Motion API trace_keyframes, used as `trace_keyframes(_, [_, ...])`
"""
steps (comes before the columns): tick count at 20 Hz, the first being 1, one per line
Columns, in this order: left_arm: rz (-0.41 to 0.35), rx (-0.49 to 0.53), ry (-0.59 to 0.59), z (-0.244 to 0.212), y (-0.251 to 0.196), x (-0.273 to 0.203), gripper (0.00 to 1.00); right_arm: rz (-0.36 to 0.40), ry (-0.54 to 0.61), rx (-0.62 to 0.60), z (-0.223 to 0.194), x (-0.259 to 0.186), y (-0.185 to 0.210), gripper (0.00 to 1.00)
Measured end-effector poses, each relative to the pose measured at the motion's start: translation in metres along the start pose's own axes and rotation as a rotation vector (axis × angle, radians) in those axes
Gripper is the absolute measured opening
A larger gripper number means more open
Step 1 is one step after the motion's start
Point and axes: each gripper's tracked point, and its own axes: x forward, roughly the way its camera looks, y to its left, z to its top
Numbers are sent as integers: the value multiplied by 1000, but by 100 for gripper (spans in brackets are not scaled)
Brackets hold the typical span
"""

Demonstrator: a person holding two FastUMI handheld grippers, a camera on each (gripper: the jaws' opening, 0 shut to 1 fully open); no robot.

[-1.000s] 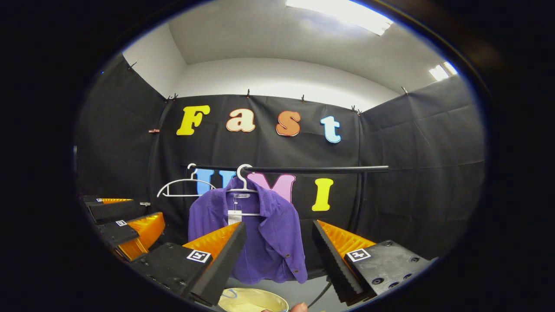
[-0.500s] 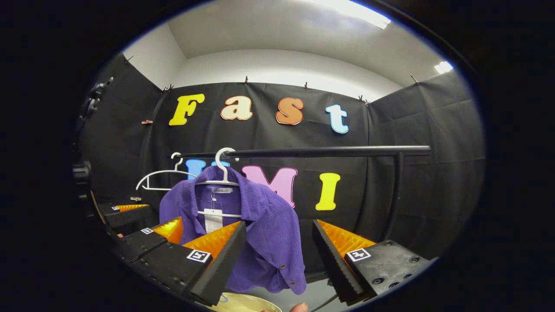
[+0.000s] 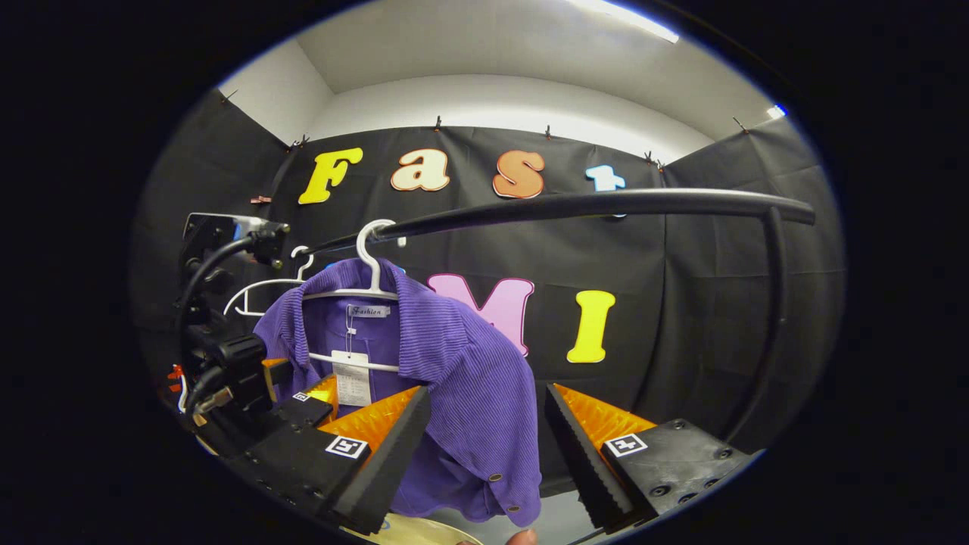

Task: Grasp the clothes on the hanger with both hands and then place them into the laundry hamper below.

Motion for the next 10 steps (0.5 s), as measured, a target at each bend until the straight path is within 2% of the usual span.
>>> trace_keyframes(1, [-1,-11,-6,1,0,4,74,13,-2,8,-2,6,4,98])
trace_keyframes(2, [-7,-28,-14,3,1,6,61,27,-6,17,-4,13,10,98])
trace_keyframes(3, [-11,-38,-17,4,3,7,58,41,-13,26,-5,21,16,98])
trace_keyframes(6, [-31,-59,3,2,7,5,24,72,-46,36,-7,43,32,98])
trace_keyframes(7, [-46,-63,8,2,7,3,22,78,-55,35,-8,50,37,98])
trace_keyframes(8, [-56,-63,9,2,9,1,12,87,-64,36,-9,55,44,98])
trace_keyframes(10, [-57,-57,17,1,14,-4,9,96,-68,33,-16,68,56,97])
